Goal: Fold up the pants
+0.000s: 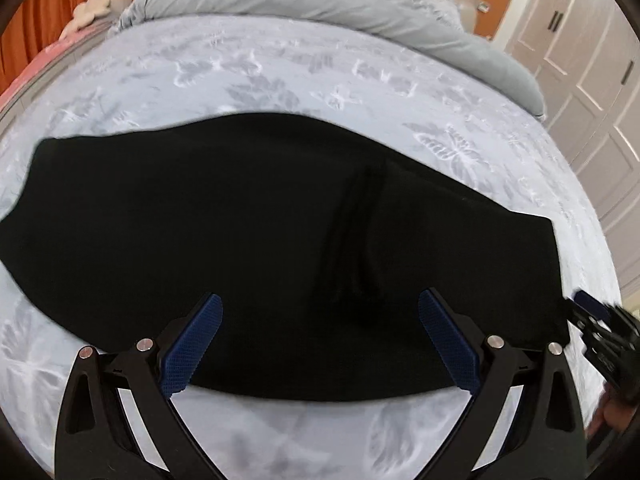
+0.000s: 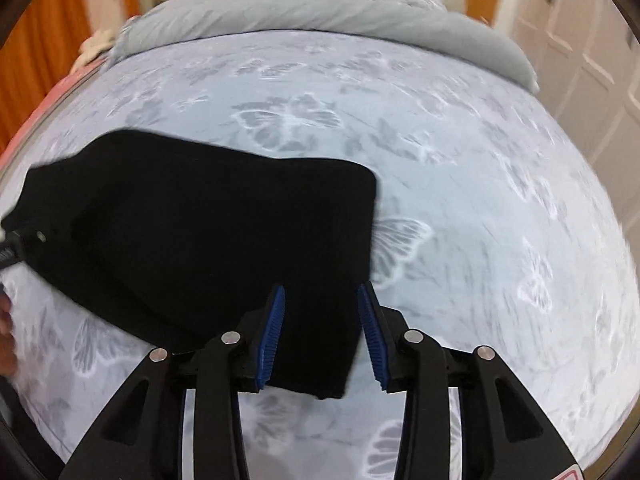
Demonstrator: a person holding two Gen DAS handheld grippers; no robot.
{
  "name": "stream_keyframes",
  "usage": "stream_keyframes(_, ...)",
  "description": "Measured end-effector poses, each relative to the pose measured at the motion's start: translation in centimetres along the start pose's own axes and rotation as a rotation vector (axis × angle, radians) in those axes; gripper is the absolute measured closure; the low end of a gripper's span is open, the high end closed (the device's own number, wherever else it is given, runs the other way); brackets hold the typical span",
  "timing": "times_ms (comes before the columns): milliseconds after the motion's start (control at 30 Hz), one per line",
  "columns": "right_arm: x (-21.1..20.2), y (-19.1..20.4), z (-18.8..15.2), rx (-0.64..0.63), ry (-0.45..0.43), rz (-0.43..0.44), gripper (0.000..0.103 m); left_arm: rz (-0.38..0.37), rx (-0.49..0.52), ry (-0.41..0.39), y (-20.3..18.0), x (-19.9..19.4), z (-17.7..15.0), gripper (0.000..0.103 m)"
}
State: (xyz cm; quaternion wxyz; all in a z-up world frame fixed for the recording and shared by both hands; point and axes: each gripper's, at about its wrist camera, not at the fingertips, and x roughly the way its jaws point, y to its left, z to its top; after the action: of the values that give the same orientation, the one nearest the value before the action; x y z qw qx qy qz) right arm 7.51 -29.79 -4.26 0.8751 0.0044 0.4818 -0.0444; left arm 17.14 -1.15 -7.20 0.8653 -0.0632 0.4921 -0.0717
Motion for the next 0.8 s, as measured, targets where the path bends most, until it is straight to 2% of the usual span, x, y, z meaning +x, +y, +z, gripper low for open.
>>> stream_keyframes(33,0.2,-0.6,0.2,0.034,0.009,0.000,0.052,0.016,-0.009,0.008,-0.3,0.9,0.1,0.006)
stream_keyframes(100,1.0,-1.3,0.4,0.065,0.039,-0.030,0.050,0.051,-0.022,0.040,-0.7,2.8,0.2,0.006)
stream_keyframes(167,1.5,-1.3,0.4,0.046,0.053,-0.077,0.047,0.079,-0.006,0.002,-1.2,3.2,0.1,0.005)
stream_keyframes(200,1.5,-1.1,0.5,0.033,0.054,-0.095,0.042,0.091,0.024,-0.018,-1.9,3.2,-0.1,0.005)
stream_keyframes(267,1.3,-0.7,0.7,0.007,0.043,-0.112,0.037,0.078,0.059,-0.036,-2.4,3.1,-0.3,0.019)
stream_keyframes(300,1.4,-0.6,0.7,-0.001,0.040,-0.116,0.035,0.061,0.067,-0.042,-2.7,2.9,-0.3,0.039)
stream_keyframes(333,1.3,-0.3,0.6,-0.016,0.034,-0.125,0.034,0.031,0.082,-0.045,-3.0,2.7,-0.2,0.064)
stream_keyframes(367,1.3,-0.2,0.7,-0.027,0.031,-0.130,0.034,0.025,0.097,-0.050,-3.4,2.3,-0.2,0.071)
stream_keyframes(400,1.5,-0.2,0.8,-0.033,0.031,-0.133,0.034,0.027,0.104,-0.061,-3.6,2.0,-0.1,0.086)
stream_keyframes(633,1.4,0.8,1.4,-0.038,0.010,-0.109,0.034,-0.059,0.031,-0.043,-1.8,1.1,0.5,0.088)
stream_keyframes(800,1.3,1.7,1.7,-0.037,0.002,-0.105,0.033,-0.065,0.030,-0.013,-1.5,1.6,0.0,0.087)
